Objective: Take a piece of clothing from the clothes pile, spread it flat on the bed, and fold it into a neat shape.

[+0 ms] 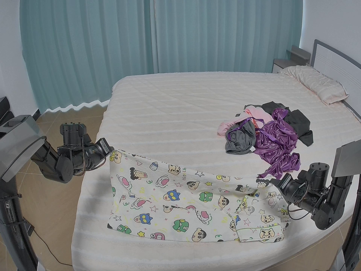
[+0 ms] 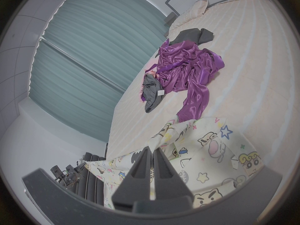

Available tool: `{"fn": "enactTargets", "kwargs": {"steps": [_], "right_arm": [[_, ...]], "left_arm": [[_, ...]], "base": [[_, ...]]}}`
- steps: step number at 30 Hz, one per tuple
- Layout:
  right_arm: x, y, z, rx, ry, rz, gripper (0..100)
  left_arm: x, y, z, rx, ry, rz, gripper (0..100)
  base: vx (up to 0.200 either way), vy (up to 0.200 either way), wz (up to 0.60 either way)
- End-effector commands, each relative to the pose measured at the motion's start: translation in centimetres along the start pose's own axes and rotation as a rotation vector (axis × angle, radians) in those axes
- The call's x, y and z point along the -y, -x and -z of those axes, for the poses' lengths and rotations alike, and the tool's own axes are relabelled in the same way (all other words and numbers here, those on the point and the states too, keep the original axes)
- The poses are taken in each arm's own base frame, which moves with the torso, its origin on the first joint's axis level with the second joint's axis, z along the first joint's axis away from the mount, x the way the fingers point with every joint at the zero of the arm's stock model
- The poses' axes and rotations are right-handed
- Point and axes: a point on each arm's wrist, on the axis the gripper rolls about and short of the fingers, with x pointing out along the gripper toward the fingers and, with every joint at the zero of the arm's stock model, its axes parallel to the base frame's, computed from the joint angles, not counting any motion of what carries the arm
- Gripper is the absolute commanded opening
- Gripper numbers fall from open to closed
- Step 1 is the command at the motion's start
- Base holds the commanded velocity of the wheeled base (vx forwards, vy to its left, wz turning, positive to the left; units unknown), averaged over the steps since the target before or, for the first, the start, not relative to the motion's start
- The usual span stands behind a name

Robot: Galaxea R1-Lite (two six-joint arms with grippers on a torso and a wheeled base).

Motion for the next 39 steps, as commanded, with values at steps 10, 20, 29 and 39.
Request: {"fn": "enactTargets", "kwargs": {"steps": [10,20,29,39], "right_arm": [[2.2,2.9,2.7,-0.136,0.098,0.122,0],[4.4,2.1,5.4,-0.236,0.186,0.245,0],[5.2,0.8,4.7,-0.176,0.201,0.275,0],[5.3,1.4,5.1,-0.202,0.22,0.289,100]], "left_arm": [[-1.5,-0.1,2.3,-0.017,0.008,-0.039,0],[-3.7,-0.5,5.2,-0.103,0.024,-0.1,0],[-5.2,0.3,7.4,-0.185,-0.028,-0.153,0],[-5.9,1.5,8.8,-0.219,-0.044,-0.175,100]], "base": [[0.0,0.0,0.0],[0.0,0.0,0.0],[0.0,0.0,0.0],[0.0,0.0,0.0]]}}
